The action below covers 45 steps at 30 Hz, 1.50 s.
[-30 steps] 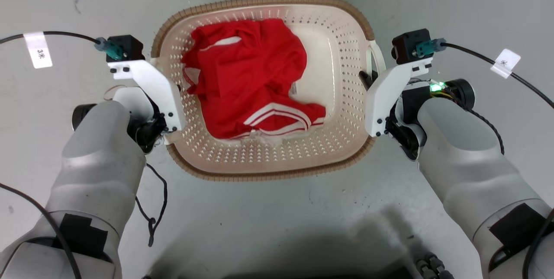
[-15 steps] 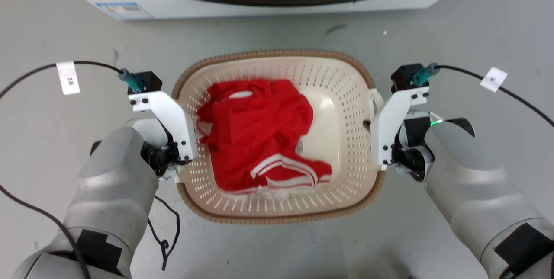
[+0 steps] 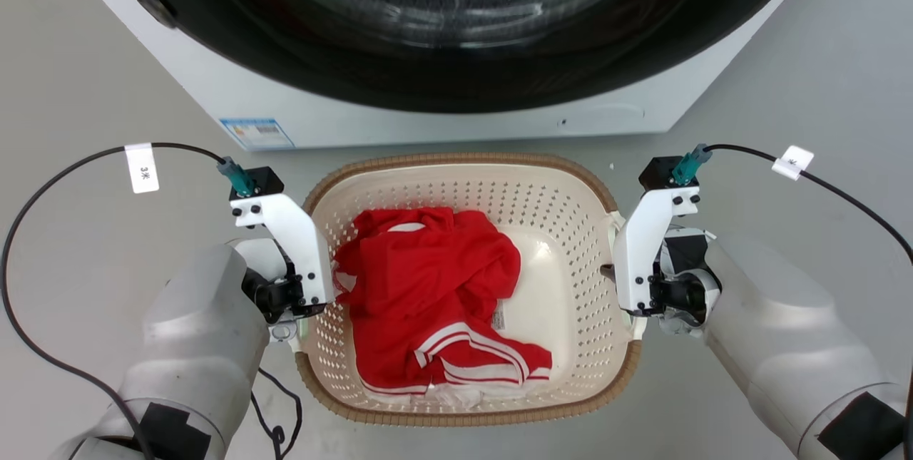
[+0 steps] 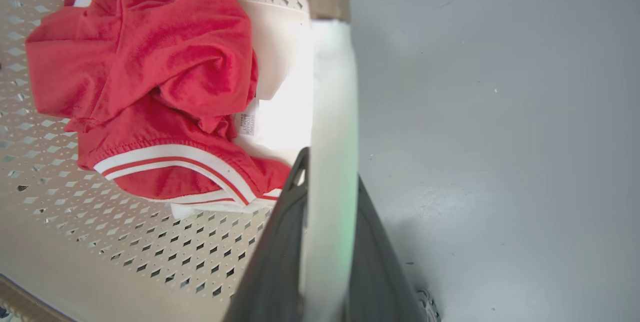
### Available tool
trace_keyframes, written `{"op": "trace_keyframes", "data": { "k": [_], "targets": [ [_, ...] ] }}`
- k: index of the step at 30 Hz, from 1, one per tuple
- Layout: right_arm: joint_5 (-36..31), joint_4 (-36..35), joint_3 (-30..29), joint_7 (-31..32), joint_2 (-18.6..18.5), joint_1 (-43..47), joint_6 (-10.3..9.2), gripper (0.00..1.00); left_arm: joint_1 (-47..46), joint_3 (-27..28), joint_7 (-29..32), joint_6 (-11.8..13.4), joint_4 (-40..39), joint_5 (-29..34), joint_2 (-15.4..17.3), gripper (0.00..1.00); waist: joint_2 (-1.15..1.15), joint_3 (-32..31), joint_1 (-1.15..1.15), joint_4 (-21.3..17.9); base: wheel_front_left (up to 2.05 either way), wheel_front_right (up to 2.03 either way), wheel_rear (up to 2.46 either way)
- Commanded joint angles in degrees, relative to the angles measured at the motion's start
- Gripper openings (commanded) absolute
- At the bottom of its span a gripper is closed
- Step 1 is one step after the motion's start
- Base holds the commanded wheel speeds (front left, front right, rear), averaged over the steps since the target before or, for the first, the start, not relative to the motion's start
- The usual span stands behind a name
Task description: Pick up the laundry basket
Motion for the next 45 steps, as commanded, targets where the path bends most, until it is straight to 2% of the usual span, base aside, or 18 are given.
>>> {"op": "trace_keyframes", "data": {
  "k": [1,14,25,45],
  "targets": [
    [0.55,-0.21,0.50,0.77,-0.20,1.07,0.20,0.00,0.60,-0.07,0.00,0.08,-0.08,-0.14,-0.08,0.00,0.00,-3.57,0.01,0.08,0.00,0.00,0.00],
    [4.00,1.82,1.73,7.20,-0.96,3.97,0.19,0.00,4.25,-1.18,3.46,0.08,0.23,-1.28,-0.55,0.00,0.00,-13.35,0.01,0.43,0.00,0.00,0.00],
    [6.10,3.64,2.58,11.23,-0.07,8.10,0.19,0.00,9.50,-1.80,5.43,0.30,0.33,-2.09,-1.42,0.00,0.00,-21.50,0.01,0.69,0.00,0.00,0.00],
    [7.63,4.64,3.71,13.15,-0.18,11.69,0.19,0.00,14.32,-2.79,6.54,0.13,0.36,-3.21,-1.96,0.00,0.00,-25.92,0.01,0.98,0.00,0.00,0.00]
  ]
}}
